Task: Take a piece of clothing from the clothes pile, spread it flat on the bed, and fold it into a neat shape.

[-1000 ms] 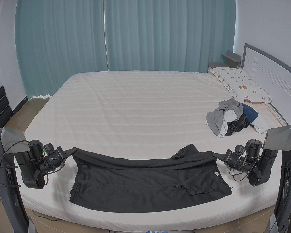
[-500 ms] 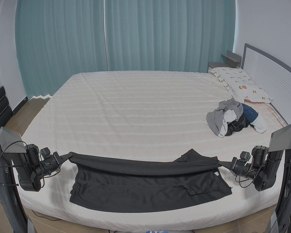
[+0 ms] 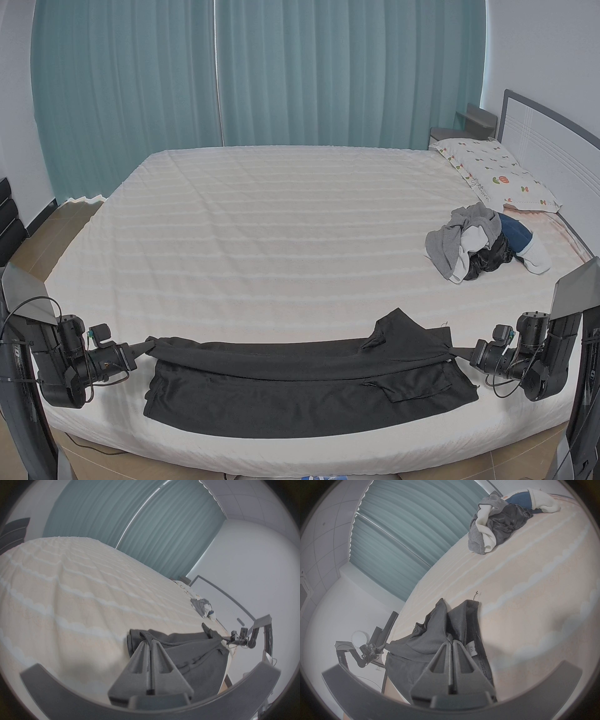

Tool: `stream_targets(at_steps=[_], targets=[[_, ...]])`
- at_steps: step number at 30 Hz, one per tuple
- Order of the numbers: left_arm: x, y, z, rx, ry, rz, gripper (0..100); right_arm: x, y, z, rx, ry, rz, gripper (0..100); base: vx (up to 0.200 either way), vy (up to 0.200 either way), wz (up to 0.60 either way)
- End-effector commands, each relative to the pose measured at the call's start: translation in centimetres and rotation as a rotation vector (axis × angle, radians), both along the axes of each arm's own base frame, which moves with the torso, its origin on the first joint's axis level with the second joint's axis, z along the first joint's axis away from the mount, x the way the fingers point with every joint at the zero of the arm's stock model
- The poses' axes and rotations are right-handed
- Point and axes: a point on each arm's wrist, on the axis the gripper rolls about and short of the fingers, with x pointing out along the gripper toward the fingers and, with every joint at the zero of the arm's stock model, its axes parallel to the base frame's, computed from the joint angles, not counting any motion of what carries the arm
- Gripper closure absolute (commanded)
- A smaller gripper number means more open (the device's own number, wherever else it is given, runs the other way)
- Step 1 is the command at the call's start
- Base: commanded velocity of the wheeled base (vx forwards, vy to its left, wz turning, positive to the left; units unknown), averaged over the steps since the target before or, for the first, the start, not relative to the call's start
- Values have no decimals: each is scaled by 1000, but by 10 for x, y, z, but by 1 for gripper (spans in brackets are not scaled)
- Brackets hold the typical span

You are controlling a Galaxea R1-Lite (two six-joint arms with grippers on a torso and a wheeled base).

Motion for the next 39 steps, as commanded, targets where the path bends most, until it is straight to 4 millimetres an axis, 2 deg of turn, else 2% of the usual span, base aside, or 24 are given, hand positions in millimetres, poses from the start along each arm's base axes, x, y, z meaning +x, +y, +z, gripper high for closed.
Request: stream_targets(at_steps=[1, 11, 12, 14, 15, 18, 20, 25, 28, 31, 33, 39], targets=[[-7, -3, -7, -2, 36, -11, 100, -2, 2, -6, -2, 23, 7, 100, 0, 0, 0], [-7, -4, -7, -4, 40, -12, 100, -3, 2, -12, -8, 38, 10, 100, 0, 0, 0], [-7, -4, -7, -4, 40, -11, 0, -3, 2, -12, -9, 39, 10, 100, 0, 0, 0], [-8, -4, -8, -4, 42, -11, 0, -3, 3, -12, -9, 39, 13, 100, 0, 0, 0], [-8, -4, -8, -4, 42, -11, 0, -3, 3, -12, -9, 39, 13, 0, 0, 0, 0], [-11, -2, -6, -29, 29, -48, 0, -4, 3, -10, -11, 31, 9, 0, 0, 0, 0], [-17, 8, -2, -87, 5, -103, 0, -3, 1, -2, -4, -8, 1, 0, 0, 0, 0], [-15, 11, 4, -114, 2, -99, 0, 1, -2, 8, 21, -38, -25, 0, 0, 0, 0], [-5, 12, 12, -196, 27, -68, 0, 4, -5, 13, 61, -40, -59, 0, 0, 0, 0], [8, 11, 31, -315, 63, 17, 0, 12, -10, 19, 118, -44, -99, 0, 0, 0, 0], [17, 8, 37, -361, 75, 55, 0, 16, -12, 19, 151, -32, -124, 0, 0, 0, 0], [30, -5, 37, -384, 126, 63, 0, 28, -14, 11, 159, 19, -176, 0, 0, 0, 0]])
